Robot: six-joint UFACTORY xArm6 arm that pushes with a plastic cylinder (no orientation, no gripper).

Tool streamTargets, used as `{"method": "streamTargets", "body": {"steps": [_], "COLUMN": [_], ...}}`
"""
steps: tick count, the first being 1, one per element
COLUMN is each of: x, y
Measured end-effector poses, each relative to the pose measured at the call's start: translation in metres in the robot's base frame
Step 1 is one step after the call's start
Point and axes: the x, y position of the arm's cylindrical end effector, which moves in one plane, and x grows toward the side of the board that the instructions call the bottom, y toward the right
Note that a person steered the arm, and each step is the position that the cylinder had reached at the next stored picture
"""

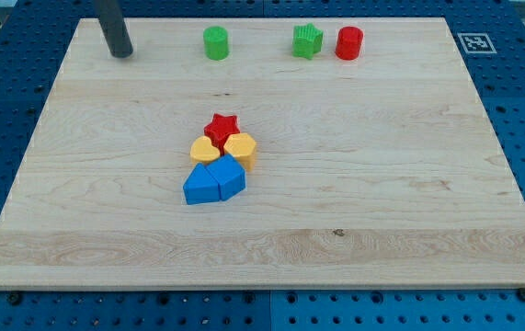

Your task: Push the green circle right a bit

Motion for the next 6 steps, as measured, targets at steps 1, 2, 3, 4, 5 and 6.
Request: {"method": "streamTargets", "body": {"steps": [1,2,3,4,5,6], "x": [-0.030,-0.069,-0.069,-0.069,-0.069,-0.049], "y": [0.004,0.030,0.033,0.039,0.084,0.104]}}
